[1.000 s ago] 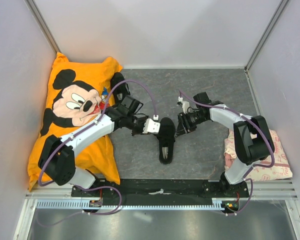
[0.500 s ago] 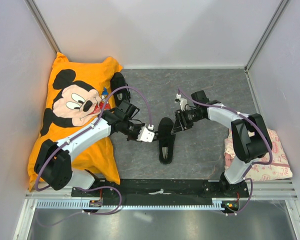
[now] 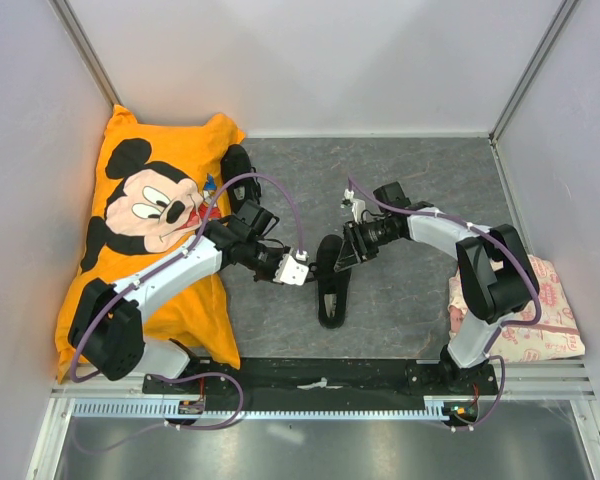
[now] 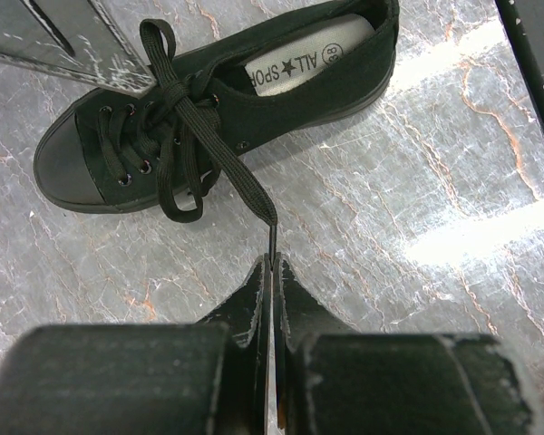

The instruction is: Tie the shoes

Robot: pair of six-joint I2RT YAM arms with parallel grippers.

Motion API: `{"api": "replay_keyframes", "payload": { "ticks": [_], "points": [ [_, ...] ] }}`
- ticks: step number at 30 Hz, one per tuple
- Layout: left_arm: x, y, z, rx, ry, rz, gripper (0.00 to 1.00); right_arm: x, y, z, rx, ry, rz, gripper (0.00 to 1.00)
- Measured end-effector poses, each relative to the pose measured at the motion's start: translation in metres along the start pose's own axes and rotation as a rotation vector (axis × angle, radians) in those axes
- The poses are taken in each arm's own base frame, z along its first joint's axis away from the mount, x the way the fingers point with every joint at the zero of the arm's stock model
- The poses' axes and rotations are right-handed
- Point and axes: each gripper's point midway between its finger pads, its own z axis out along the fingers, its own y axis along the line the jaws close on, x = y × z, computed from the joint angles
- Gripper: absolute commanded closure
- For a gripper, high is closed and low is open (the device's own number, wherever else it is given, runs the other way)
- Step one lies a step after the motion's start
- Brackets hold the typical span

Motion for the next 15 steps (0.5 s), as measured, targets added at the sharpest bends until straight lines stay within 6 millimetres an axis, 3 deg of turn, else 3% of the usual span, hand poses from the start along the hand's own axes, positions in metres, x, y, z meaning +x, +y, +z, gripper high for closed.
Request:
{"api": "replay_keyframes", "payload": {
  "ticks": [2,8,15],
  "points": [
    [0.000,0.000,0.000,0.000,0.000,0.001,0.98,0.001,0.001,0.002,-0.004,0.005,0.001,0.62],
    [0.000,0.000,0.000,0.000,0.000,0.002,0.98,0.002,0.004,0.004,-0.011,0.011,0.004,0.99],
    [0.005,-0.011,0.002,0.013,0.004,-0.010,0.99,0.005,0.005,0.001,-0.005,0.021,0.013,1.00]
  ]
}}
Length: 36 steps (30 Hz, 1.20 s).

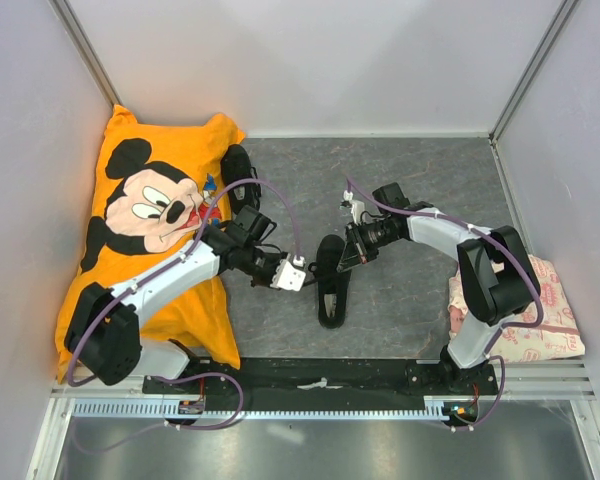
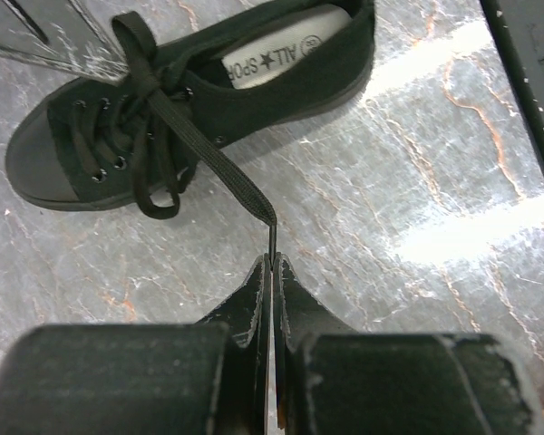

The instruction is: Tie the shoes

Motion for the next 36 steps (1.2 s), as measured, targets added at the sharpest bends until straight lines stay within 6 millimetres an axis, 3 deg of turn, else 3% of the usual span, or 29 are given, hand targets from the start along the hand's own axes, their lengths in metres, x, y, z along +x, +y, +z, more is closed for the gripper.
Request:
{"api": "replay_keyframes", "payload": {
  "ticks": [19,21,23,24,26,36],
  "points": [
    [0.008,-0.037,-0.004,0.013,0.003,0.002,0.98,-0.007,-0.010,-0.015,0.113,-0.032,-0.055,1.00],
    [0.008,-0.038,-0.003,0.014,0.004,0.002,0.98,-0.008,-0.008,-0.017,0.112,-0.035,-0.065,0.78],
    [0.008,-0.037,-0.003,0.014,0.003,0.003,0.98,-0.007,-0.005,-0.018,0.101,-0.035,-0.069,0.61],
    [0.008,-0.037,-0.003,0.014,0.004,0.003,0.98,-0.007,-0.003,-0.018,0.096,-0.034,-0.070,0.59],
    [0.008,-0.037,-0.003,0.015,0.004,0.003,0.99,-0.006,-0.001,-0.018,0.082,-0.031,-0.066,0.55],
    [0.011,-0.037,0.001,0.026,0.006,0.006,0.99,-0.001,0.001,-0.012,0.039,-0.012,-0.015,0.57]
  ]
}}
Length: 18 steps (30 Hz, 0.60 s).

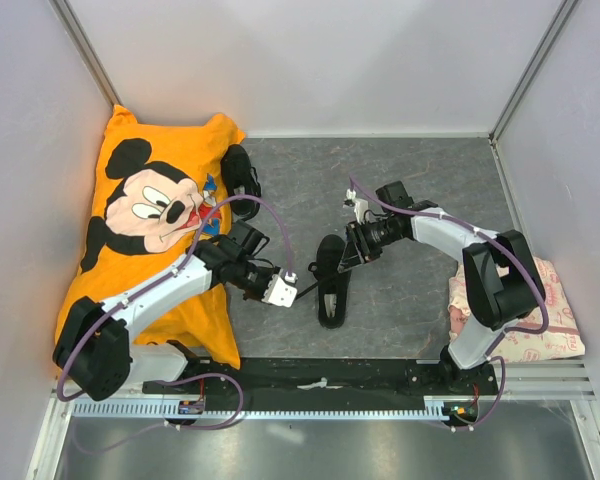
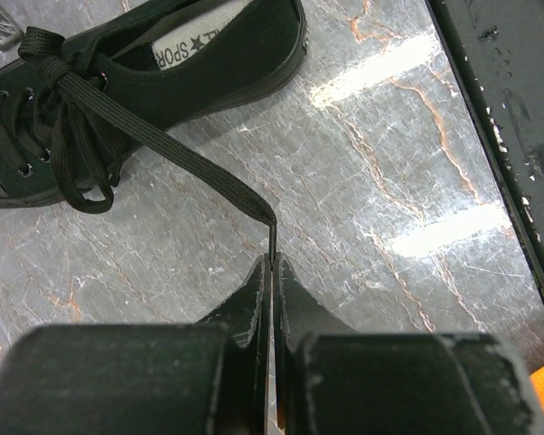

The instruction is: Tie the shoes

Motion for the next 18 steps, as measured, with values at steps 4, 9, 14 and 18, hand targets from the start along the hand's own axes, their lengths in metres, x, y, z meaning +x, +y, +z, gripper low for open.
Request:
{"api": "replay_keyframes", "payload": {
  "ticks": [4,9,14,18],
  "points": [
    [0.000,0.001,0.001,0.001,0.000,0.003,0.98,0.004,-0.002,0.004,-0.013,0.015,0.025,0.55],
    [0.001,0.000,0.002,0.005,0.000,0.002,0.98,0.006,0.000,0.007,-0.044,0.025,0.055,0.53],
    [0.001,0.000,0.003,0.005,0.000,0.001,0.98,0.007,0.006,0.009,-0.087,0.032,0.092,0.82],
    [0.002,0.002,0.004,0.005,0.000,0.001,0.98,0.008,0.008,0.010,-0.104,0.036,0.106,1.00]
  ]
}}
